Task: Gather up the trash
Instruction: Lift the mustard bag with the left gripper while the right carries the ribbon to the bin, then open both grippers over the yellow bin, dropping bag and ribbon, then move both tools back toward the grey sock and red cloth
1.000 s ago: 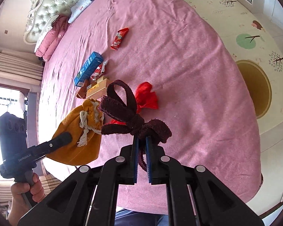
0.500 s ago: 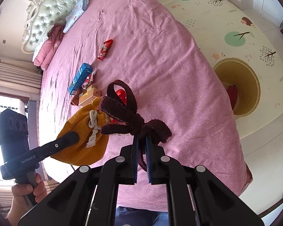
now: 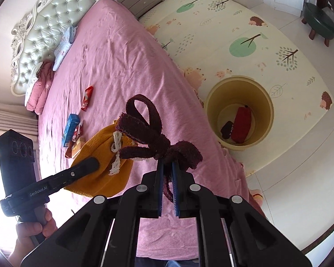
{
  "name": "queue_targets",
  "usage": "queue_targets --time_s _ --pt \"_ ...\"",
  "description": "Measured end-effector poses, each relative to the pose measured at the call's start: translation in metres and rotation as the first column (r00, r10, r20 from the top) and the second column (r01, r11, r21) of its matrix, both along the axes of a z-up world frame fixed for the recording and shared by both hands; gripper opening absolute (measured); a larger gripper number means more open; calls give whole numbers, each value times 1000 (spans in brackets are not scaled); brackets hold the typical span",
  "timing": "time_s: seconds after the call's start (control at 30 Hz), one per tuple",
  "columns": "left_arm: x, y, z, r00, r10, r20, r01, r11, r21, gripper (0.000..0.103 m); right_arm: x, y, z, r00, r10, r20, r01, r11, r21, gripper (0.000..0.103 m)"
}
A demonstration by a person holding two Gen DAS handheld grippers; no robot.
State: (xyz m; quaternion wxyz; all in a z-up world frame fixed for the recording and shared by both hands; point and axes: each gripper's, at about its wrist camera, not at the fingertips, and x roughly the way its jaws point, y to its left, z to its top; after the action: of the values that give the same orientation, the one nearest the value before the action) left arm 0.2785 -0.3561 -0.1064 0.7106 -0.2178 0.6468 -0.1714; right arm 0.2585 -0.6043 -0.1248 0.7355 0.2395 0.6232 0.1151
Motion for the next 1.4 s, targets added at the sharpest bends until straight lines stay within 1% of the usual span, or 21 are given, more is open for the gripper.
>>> queue_targets --time_s 0.17,0.37,0.6,0.73,0.77,0.83,0.87,0.9,0.93,0.97,1.03,1.1,1.17,1.27,1.4 --pt "30 -48 -12 996 -89 3 89 996 20 12 15 -41 -12 998 -64 -11 64 998 -25 7" --pt "61 -96 -31 987 -163 -12 163 986 27 12 32 -80 -28 992 -124 -31 123 991 -44 7" --pt "88 -127 -53 981 -188 -53 190 981 33 12 48 -101 -43 988 -144 -50 141 989 -50 7" --pt "99 -137 -60 980 -186 -67 188 982 19 12 54 -106 -47 988 -145 -54 143 988 -50 8" --pt "101 -138 -61 980 -186 -67 187 982 11 12 54 -107 -46 988 -149 -52 146 988 -47 9" --pt "105 -140 -61 982 -174 -68 174 985 2 16 56 -112 -45 985 -170 -45 168 985 -39 12" --pt "108 -142 -62 985 -158 -70 159 987 3 29 57 -116 -45 982 -184 -41 183 983 -34 23" --pt "110 -144 -63 987 -141 -73 142 990 5 49 57 -119 -45 978 -203 -38 202 979 -38 29" --pt "111 -143 -63 990 -125 -71 126 992 12 56 58 -123 -44 974 -223 -32 222 974 -44 37" --pt "113 -143 -62 991 -119 -67 120 993 16 59 58 -126 -43 972 -235 -30 233 971 -47 38" --pt "116 -145 -62 988 -137 -64 140 989 43 60 60 -130 -42 969 -245 -30 244 969 -42 38" --pt "116 -145 -60 986 -155 -55 159 984 74 63 59 -131 -42 967 -251 -30 250 967 -43 38" --pt "113 -141 -58 985 -166 -52 170 982 87 65 58 -129 -42 968 -248 -34 246 968 -44 38" --pt "108 -132 -53 984 -173 -42 177 979 106 68 57 -120 -41 972 -230 -43 228 972 -47 38" --pt "96 -114 -45 984 -176 -24 178 975 130 69 57 -99 -35 980 -192 -43 190 981 -39 38"
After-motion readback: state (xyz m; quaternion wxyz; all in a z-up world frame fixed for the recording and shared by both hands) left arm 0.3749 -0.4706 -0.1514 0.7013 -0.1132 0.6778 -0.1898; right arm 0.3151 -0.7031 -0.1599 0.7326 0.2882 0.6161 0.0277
